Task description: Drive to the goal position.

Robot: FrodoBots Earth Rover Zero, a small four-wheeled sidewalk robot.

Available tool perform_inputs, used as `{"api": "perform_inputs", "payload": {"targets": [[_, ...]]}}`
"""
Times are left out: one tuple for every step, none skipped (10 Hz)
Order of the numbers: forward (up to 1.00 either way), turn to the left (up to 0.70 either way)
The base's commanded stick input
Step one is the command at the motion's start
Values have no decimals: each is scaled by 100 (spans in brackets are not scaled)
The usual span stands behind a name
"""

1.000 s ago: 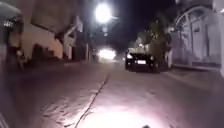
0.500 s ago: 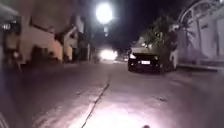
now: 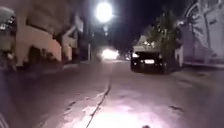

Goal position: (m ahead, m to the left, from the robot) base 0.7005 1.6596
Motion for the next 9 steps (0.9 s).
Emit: {"api": "perform_inputs", "payload": {"targets": [[70, 0], [70, 0], [70, 0], [70, 0], [70, 0], [70, 0], [70, 0], [70, 0], [70, 0]]}}
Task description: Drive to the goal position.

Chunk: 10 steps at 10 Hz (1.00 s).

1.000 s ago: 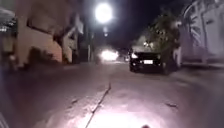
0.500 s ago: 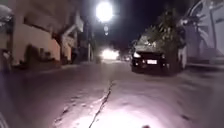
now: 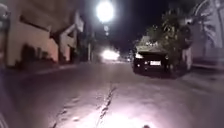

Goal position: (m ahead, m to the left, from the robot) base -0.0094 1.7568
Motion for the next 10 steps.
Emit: {"api": "perform_inputs", "payload": {"targets": [[70, 0], [70, 0], [70, -2], [70, -4], [70, -6], [70, -8], [70, -9], [70, -11], [70, -13], [70, -15]]}}
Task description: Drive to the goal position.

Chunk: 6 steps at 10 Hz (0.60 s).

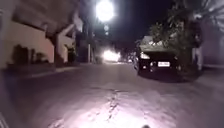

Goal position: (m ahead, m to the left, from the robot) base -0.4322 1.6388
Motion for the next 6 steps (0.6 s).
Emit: {"api": "perform_inputs", "payload": {"targets": [[70, -17], [70, -19], [70, -21], [70, -23], [70, -25], [70, -26]]}}
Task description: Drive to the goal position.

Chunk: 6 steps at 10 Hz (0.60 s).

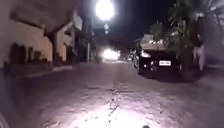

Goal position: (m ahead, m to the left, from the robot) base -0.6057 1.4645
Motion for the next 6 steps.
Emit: {"api": "perform_inputs", "payload": {"targets": [[70, -28], [70, -30], [70, -32], [70, -34], [70, -10], [70, 0]]}}
